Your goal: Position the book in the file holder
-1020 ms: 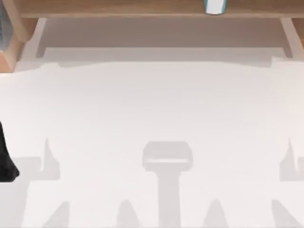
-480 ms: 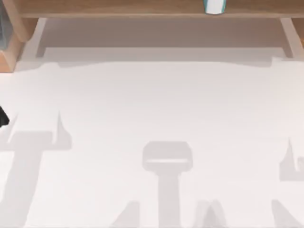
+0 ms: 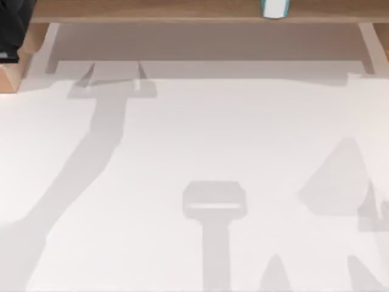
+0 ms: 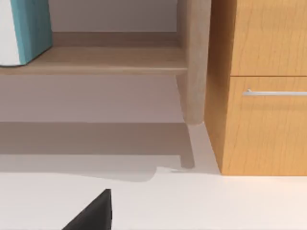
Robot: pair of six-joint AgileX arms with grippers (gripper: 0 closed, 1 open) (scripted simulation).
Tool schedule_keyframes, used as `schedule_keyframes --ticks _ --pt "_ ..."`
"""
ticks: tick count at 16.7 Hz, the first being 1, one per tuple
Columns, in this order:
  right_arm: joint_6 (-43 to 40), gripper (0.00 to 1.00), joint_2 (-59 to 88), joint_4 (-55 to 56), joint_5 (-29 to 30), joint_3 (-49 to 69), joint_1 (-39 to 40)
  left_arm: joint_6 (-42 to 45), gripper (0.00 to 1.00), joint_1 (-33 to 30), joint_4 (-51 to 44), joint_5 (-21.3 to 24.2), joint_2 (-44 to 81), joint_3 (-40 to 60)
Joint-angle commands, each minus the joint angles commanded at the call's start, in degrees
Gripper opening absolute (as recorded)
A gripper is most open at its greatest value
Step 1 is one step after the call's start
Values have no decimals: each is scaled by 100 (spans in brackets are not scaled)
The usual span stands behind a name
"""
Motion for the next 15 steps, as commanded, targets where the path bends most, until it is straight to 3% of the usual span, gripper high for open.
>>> schedule_keyframes --ticks 8,15 --pt "0 100 0 0 0 0 0 26 100 -1539 906 -1476 4908 3783" --pt "0 100 0 0 0 0 0 38 100 -2239 1314 -2135 6876 5470"
